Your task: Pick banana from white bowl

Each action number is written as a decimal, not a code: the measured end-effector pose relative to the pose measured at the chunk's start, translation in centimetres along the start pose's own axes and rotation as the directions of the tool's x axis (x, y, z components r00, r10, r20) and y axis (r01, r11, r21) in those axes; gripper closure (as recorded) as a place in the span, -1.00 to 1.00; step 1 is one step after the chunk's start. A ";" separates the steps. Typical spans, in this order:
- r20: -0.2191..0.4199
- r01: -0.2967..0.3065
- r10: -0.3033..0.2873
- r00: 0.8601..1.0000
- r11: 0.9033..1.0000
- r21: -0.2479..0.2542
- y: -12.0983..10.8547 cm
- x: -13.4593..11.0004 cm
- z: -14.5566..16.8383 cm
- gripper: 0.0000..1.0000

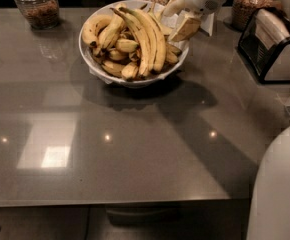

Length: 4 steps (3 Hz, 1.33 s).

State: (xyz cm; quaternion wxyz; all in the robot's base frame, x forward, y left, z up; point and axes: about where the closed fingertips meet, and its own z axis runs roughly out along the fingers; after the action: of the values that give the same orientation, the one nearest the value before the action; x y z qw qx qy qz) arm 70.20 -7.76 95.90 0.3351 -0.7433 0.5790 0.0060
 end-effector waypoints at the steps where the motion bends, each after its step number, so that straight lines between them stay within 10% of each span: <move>1: -0.018 -0.029 0.029 0.999 0.999 -0.021 0.2 1.2 0.9 -0.20; 2: -0.039 -0.057 0.055 0.998 0.998 -0.035 0.4 2.3 1.4 -0.22; 4: -0.064 -0.082 0.079 0.995 0.996 -0.036 0.3 3.5 1.8 0.37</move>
Offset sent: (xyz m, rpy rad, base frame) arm 0.0116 -0.0267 -0.0262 -0.0388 0.0775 -0.0837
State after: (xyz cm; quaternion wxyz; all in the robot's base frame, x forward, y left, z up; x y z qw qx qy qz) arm 71.75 -9.93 92.95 0.3017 -0.7256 0.6184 0.0075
